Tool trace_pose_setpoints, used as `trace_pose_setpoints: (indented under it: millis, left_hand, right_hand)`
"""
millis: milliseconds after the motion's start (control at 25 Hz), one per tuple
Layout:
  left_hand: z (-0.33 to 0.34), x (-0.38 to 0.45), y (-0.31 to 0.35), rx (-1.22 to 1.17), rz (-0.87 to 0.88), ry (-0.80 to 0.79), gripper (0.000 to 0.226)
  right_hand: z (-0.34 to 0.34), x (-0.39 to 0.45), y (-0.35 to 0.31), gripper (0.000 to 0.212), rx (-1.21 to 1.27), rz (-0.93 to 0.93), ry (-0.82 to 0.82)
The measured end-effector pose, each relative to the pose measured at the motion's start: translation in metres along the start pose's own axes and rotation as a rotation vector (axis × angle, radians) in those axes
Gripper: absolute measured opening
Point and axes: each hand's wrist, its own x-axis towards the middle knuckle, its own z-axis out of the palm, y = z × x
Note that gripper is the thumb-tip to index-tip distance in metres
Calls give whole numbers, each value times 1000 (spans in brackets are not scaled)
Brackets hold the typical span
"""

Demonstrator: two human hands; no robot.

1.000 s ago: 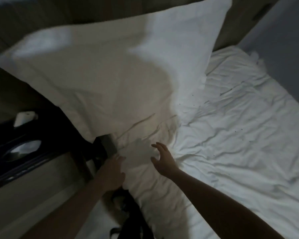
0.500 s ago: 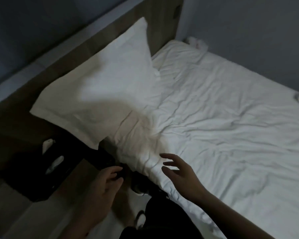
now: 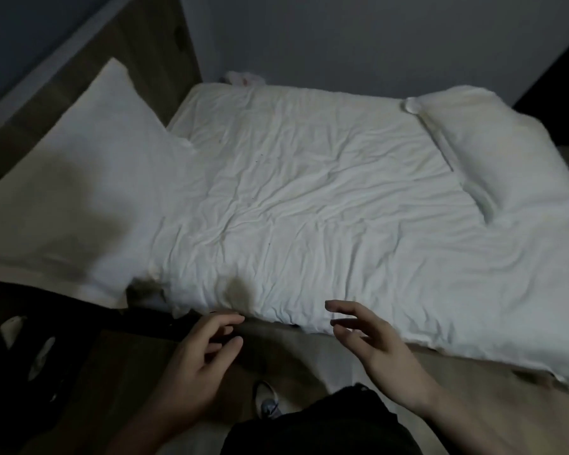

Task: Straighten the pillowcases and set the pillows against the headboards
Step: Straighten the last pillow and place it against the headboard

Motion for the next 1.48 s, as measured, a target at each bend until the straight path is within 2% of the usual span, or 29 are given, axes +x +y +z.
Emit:
trace_pose_setpoints:
  millis: [200,400,520,680,880,1000,1120,1160,1320,1400,1480]
  left_hand:
    - [102,-6,52,59,49,-110,28]
    - [262,-32,103,47,67,-147,26]
    - [344,-54,134,2,61,-147,29]
    - [396,-80,166,-20,27,-90,34]
    - [442,-71,194,79,49,-76,35]
    - [495,-40,215,51,44,-111,35]
    - [564,5,243,18,39,-176,31]
    - [587,16,258,6,51,-210,30]
    - [657,48,311,-17,109,-260,28]
    - [682,54,326,-12,91,-240,26]
    - [708,56,335,-13,31,-184,24]
  right_hand:
    - [-93,-93,80,33,71,68,163]
    - [-210,-174,161,33,122,123,251]
    - [-279,-203,190,29,142,89,262]
    - [-349,-214,193,29,148,33,200]
    - [-416,-201,204,34,138,5,127]
    - [-460,-193,220,34,133,42,162]
    - [-516,-192,244,31,162,79,270]
    - [-536,-194,249,36,176,87,302]
    - [-615,-203,273,83,208,105,389]
    - [-652,-202,283,89,192,97,373]
    - [-687,-196,294,78,181,84,330]
